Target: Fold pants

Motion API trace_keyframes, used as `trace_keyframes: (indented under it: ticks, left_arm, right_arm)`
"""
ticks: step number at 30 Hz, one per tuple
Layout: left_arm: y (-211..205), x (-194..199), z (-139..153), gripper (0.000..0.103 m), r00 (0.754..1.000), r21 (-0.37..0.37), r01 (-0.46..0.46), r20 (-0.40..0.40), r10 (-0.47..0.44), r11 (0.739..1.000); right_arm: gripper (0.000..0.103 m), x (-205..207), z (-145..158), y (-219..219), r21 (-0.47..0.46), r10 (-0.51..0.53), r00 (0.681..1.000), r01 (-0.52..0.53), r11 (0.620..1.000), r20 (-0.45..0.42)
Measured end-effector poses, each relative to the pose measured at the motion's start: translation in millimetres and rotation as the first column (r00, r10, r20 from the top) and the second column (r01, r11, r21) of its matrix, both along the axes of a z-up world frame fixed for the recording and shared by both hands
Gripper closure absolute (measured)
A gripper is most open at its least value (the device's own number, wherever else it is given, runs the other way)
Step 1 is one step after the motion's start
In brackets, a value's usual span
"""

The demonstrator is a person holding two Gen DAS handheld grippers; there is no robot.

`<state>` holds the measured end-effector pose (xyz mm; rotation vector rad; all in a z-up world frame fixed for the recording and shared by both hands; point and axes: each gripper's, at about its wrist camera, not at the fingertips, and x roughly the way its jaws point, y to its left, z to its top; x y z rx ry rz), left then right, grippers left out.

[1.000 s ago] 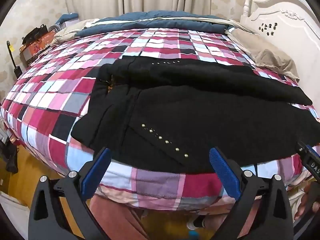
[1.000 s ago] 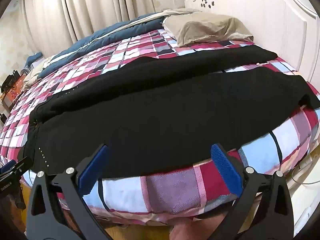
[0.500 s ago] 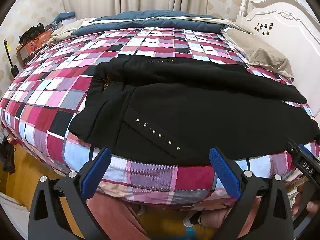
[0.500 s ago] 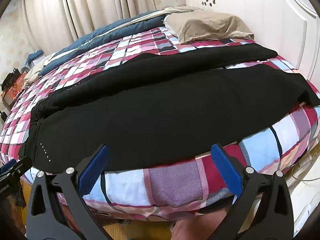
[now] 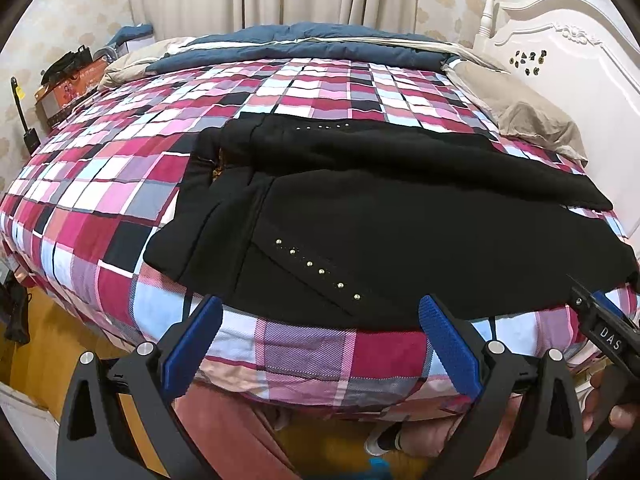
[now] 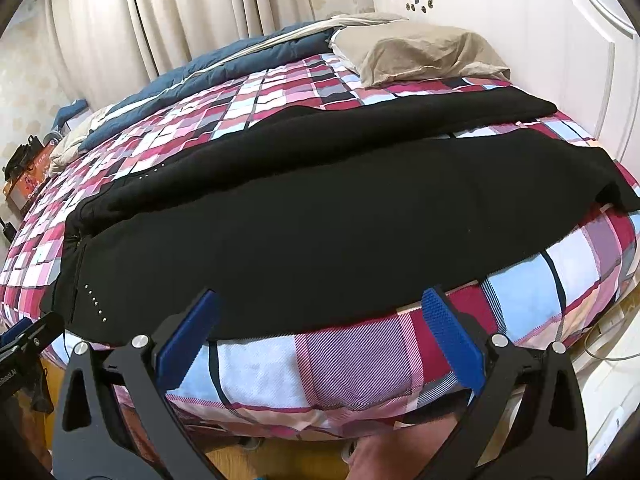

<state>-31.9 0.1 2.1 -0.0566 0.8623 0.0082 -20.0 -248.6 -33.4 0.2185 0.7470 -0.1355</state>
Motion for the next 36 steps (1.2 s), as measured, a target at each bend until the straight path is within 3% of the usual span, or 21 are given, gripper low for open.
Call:
trace_keyframes:
  ticks: [36]
  left_arm:
    - [-6.4,-4.3,5.6,0.005,1.000,0.026,-0.009,0.009,0.009,1.000]
  right_arm:
    - [0.002,-2.8,-0.2,2.4,0.011,0.005,1.000,-0.005,1.000,-0.009]
